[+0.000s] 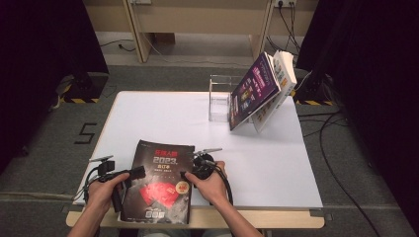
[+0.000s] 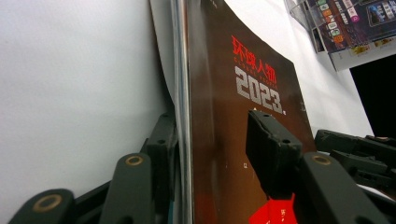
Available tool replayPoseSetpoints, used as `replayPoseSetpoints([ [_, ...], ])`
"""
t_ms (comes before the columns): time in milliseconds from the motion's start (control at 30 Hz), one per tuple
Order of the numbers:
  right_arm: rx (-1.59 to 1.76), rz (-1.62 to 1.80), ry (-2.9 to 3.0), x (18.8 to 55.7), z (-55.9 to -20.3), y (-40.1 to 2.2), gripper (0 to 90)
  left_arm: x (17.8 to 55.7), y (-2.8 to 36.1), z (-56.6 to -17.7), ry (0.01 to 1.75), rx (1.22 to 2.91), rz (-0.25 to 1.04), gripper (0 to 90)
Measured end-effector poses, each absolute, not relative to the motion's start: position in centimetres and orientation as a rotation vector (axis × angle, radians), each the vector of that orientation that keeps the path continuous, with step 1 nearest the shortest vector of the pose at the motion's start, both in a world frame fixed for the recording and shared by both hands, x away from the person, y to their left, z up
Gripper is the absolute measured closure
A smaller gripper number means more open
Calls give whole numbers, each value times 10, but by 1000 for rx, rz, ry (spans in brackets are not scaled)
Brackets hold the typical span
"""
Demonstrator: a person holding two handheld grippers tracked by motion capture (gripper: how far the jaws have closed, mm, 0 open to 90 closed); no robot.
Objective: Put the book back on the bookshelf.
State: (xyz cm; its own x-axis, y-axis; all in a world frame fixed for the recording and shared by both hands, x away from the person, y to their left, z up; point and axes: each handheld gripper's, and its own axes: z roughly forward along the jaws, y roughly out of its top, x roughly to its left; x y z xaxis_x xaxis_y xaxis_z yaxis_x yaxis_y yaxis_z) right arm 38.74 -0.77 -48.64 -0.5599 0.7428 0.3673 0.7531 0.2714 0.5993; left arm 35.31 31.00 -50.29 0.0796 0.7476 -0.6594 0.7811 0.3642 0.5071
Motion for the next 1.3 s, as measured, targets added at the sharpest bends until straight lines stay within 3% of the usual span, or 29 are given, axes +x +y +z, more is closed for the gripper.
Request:
replayPoseSetpoints([
  [133, -1462, -1182, -2500, 388, -486, -7, 441, 353, 307, -502, 1656, 1378, -48, 577],
  [567, -1463, -1177, -2505, 388, -486, -7, 440, 353, 306, -497, 1622, 1431, -36, 790],
  [900, -1461, -1179, -2496, 389, -486, -8, 446, 353, 303, -498, 1574, 1525, 28, 831],
  [1300, -1493, -1168, -2413, 393, -486, -12, 461, 350, 308, -502, 1530, 1475, -7, 844],
])
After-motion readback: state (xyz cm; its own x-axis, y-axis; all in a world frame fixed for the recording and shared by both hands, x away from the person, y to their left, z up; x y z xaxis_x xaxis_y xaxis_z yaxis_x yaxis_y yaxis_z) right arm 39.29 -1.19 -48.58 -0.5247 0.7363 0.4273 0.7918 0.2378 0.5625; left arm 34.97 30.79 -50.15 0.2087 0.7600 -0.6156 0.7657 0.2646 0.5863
